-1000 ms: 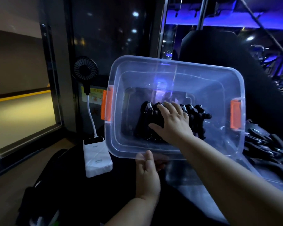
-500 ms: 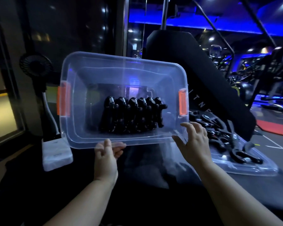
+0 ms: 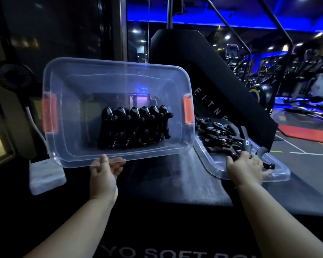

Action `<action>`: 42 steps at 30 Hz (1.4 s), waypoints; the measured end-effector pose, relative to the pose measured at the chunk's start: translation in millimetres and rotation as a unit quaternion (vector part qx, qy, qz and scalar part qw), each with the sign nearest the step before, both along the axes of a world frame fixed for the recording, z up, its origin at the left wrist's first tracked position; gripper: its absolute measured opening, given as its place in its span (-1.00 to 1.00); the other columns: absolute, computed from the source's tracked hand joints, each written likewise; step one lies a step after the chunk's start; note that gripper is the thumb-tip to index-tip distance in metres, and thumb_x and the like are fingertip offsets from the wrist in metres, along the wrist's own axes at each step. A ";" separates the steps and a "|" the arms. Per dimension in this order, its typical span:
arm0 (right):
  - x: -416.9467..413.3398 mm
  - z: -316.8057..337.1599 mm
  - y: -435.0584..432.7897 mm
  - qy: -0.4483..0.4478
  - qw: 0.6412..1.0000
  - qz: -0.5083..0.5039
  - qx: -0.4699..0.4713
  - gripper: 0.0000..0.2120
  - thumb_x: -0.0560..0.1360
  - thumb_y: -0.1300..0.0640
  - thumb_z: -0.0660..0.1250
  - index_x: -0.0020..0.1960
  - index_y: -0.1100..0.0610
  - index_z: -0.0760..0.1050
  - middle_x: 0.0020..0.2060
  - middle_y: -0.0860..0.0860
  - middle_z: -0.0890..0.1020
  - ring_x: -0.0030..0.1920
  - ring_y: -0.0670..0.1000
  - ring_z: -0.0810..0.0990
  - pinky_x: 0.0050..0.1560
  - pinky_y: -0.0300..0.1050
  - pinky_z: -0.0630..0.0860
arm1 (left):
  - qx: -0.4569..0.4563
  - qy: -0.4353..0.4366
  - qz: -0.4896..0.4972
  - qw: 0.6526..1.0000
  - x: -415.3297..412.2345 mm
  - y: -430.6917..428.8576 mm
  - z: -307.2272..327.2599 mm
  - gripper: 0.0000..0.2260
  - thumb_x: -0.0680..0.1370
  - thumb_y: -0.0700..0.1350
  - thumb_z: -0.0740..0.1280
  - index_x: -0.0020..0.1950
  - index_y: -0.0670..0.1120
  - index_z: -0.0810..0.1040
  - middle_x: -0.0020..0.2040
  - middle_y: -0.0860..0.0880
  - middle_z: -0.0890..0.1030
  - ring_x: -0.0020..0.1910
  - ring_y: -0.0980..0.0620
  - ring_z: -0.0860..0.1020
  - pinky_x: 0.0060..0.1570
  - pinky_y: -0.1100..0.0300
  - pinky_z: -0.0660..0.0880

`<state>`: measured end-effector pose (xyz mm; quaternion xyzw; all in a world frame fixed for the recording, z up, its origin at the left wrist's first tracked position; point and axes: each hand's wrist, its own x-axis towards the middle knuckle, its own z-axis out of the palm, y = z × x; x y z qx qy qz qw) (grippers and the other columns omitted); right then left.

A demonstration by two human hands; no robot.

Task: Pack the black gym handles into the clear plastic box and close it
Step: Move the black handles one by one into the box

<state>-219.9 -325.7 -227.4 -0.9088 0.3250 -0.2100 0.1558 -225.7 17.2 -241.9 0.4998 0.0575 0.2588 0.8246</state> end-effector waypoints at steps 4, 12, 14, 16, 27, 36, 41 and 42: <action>1.8 -1.1 1.0 0.023 1.000 -0.006 -0.010 -0.43 0.48 -0.23 0.14 0.37 0.08 0.32 0.39 0.21 0.30 0.39 0.21 0.24 0.35 0.30 0.09 | -0.003 0.003 0.003 1.000 -5.0 -2.0 2.3 -0.75 0.68 -0.04 0.02 -0.14 -0.04 0.37 -0.42 0.03 0.65 -0.37 0.14 0.63 -0.18 0.19 0.47; -0.2 0.0 3.9 -0.046 0.997 0.042 -0.055 -0.61 0.44 -0.04 0.27 0.23 0.04 0.45 0.20 0.18 0.46 0.20 0.19 0.45 0.23 0.07 0.14 | -0.016 0.007 0.008 1.000 -6.0 -3.4 3.3 -0.78 0.67 -0.04 0.04 -0.08 -0.06 0.40 -0.39 0.01 0.65 -0.30 0.07 0.63 -0.18 0.19 0.48; -1.9 0.1 5.2 -0.080 0.992 0.065 -0.071 -0.63 0.40 0.01 0.33 0.20 0.01 0.50 0.18 0.14 0.50 0.11 0.17 0.51 0.16 0.02 0.14 | -0.024 0.005 0.008 1.000 -6.3 -3.5 4.1 -0.81 0.67 -0.04 0.05 -0.06 -0.03 0.38 -0.39 0.01 0.65 -0.26 0.03 0.62 -0.18 0.19 0.48; -4.8 0.2 9.3 -0.127 0.983 0.111 -0.078 -0.65 0.35 0.10 0.41 0.14 0.01 0.55 0.14 0.11 0.54 0.01 0.18 0.56 0.06 -0.05 0.13 | -0.024 0.004 0.009 1.000 -6.8 -3.2 5.0 -0.81 0.67 -0.05 0.04 -0.07 -0.03 0.36 -0.40 0.02 0.65 -0.25 0.01 0.61 -0.18 0.19 0.47; -7.4 -9.9 28.1 -0.230 0.902 0.289 -0.225 -0.79 0.34 -0.06 0.45 -0.12 0.04 0.62 -0.13 0.00 0.63 -0.17 0.18 0.61 0.08 0.04 0.34 | -0.013 0.019 0.008 1.000 -7.2 -2.2 5.2 -0.79 0.67 -0.03 0.05 -0.02 -0.11 0.38 -0.26 -0.08 0.63 -0.29 0.06 0.63 -0.20 0.20 0.48; -11.5 -5.6 26.8 -0.037 0.995 0.057 -0.070 -0.32 0.36 -0.49 0.07 0.21 0.00 0.45 0.29 0.18 0.39 0.24 0.25 0.43 0.20 0.17 0.32 | -0.012 0.024 0.003 1.000 -9.9 -1.6 6.3 -0.78 0.67 -0.03 0.05 0.03 -0.14 0.37 -0.25 -0.09 0.64 -0.23 0.02 0.63 -0.18 0.19 0.48; -12.6 -4.1 26.6 -0.066 0.988 0.106 -0.096 -0.43 0.35 -0.40 0.22 0.16 -0.02 0.49 0.25 0.12 0.43 0.16 0.18 0.51 0.14 0.08 0.38 | 0.003 0.023 -0.004 1.000 -10.4 0.2 4.8 -0.74 0.67 -0.02 0.05 0.07 -0.20 0.38 -0.22 -0.11 0.65 -0.21 0.02 0.64 -0.16 0.18 0.48; -13.1 -4.0 28.2 -0.082 0.982 0.129 -0.113 -0.47 0.34 -0.37 0.27 0.13 -0.03 0.52 0.23 0.10 0.45 0.15 0.17 0.52 0.14 0.08 0.38 | 0.002 0.023 -0.004 1.000 -9.8 0.7 4.4 -0.73 0.67 -0.02 0.05 0.10 -0.21 0.38 -0.21 -0.13 0.65 -0.22 0.03 0.64 -0.16 0.19 0.48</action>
